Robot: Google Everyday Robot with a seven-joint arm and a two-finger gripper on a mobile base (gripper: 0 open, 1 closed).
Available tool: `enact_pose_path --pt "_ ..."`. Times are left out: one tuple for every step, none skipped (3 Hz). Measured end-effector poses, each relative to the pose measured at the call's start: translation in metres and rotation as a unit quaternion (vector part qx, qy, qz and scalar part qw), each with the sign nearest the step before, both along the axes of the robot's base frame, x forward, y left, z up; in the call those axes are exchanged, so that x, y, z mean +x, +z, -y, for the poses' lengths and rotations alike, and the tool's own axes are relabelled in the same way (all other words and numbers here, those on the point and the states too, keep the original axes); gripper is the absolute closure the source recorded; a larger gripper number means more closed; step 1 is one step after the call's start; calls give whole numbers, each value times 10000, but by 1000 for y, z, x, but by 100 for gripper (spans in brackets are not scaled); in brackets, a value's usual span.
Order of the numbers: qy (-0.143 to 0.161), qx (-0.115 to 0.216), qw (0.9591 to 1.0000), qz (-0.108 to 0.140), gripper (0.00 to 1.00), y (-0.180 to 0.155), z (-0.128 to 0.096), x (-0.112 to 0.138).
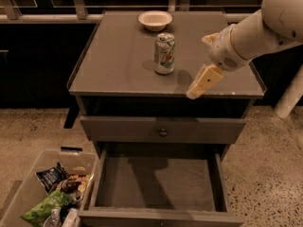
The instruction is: Place 7up can into middle drawer
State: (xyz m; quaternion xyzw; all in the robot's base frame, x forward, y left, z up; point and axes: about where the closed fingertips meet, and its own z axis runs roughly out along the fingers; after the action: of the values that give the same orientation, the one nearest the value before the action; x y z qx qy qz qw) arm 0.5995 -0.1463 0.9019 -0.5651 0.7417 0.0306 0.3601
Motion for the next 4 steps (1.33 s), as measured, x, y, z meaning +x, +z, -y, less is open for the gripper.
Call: enact_pose_path --pt "9 548 9985 -98 0 -9 0 4" --pt "164 1877 9821 23 0 -22 -7 35" --pt "241 2738 9610 308 0 -6 -26 81" --pt "437 2775 9575 663 0 24 -60 129"
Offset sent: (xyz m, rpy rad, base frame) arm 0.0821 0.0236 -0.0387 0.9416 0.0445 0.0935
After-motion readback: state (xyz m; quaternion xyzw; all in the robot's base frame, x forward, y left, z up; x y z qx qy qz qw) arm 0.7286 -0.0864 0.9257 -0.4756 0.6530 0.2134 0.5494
